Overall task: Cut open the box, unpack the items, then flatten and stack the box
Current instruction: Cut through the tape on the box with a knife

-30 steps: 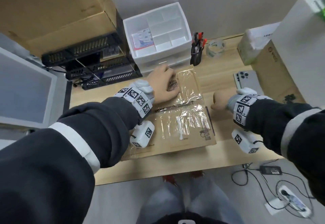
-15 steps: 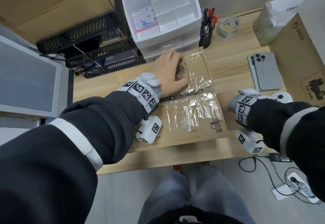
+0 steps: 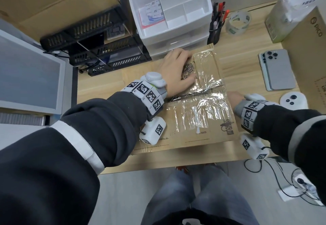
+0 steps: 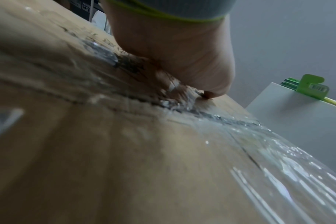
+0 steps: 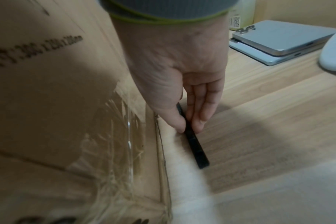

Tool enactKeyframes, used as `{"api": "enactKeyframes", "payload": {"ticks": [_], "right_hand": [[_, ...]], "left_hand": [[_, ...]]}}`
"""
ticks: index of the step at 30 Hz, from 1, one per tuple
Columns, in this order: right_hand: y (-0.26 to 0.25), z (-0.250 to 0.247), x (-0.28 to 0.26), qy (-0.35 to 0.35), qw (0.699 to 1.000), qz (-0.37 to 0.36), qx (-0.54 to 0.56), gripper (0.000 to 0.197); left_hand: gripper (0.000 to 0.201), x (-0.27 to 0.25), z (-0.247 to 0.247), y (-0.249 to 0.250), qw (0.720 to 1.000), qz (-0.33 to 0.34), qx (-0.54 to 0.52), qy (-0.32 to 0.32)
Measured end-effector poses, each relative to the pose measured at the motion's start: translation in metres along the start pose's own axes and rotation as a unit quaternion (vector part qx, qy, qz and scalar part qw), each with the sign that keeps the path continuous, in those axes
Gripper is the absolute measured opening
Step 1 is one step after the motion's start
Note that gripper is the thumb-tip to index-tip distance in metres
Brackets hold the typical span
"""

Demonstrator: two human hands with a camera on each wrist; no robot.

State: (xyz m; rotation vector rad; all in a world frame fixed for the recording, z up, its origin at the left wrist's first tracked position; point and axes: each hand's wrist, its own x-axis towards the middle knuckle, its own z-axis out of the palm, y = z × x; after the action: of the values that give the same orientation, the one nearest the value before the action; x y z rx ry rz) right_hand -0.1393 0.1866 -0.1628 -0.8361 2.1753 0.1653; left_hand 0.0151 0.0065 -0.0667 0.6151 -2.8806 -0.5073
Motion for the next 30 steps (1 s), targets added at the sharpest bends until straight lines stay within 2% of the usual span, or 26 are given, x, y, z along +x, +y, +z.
{"api": "enactKeyframes", "payload": {"ticks": [8,12,15,18,21,24,27,30], "right_hand": [[0.006,0.008,0.008,0.021,0.999,-0.014,0.024,0.025],[0.007,0.008,0.002,0.014,1.0,-0.002,0.012,0.027],[0.008,0.002,-0.004,0.011,1.0,-0.002,-0.024,0.019],[0.011,-0.021,-0.018,0.021,0.999,0.01,-0.024,0.011],[0.017,-0.056,-0.027,0.03,1.0,-0.002,-0.005,0.016],[0.02,-0.1,-0.039,0.065,0.995,-0.034,0.063,0.02],[0.012,-0.141,-0.057,0.136,0.967,-0.089,0.196,0.021],[-0.012,-0.168,-0.076,0.168,0.939,-0.166,0.249,0.03]], "left_hand": [[0.053,0.001,-0.003,-0.007,0.999,0.018,-0.029,-0.033],[0.054,0.001,-0.005,-0.008,0.998,0.027,-0.03,-0.041],[0.059,0.0,-0.008,-0.01,0.998,0.028,-0.028,-0.054],[0.071,-0.003,-0.02,-0.019,0.995,0.036,0.028,-0.088],[0.089,-0.011,-0.035,-0.028,0.989,0.023,0.053,-0.135],[0.101,-0.025,-0.053,-0.034,0.991,-0.017,0.036,-0.128],[0.107,-0.04,-0.07,-0.045,0.986,-0.033,0.07,-0.149],[0.117,-0.064,-0.081,-0.059,0.978,-0.021,0.101,-0.183]]}}
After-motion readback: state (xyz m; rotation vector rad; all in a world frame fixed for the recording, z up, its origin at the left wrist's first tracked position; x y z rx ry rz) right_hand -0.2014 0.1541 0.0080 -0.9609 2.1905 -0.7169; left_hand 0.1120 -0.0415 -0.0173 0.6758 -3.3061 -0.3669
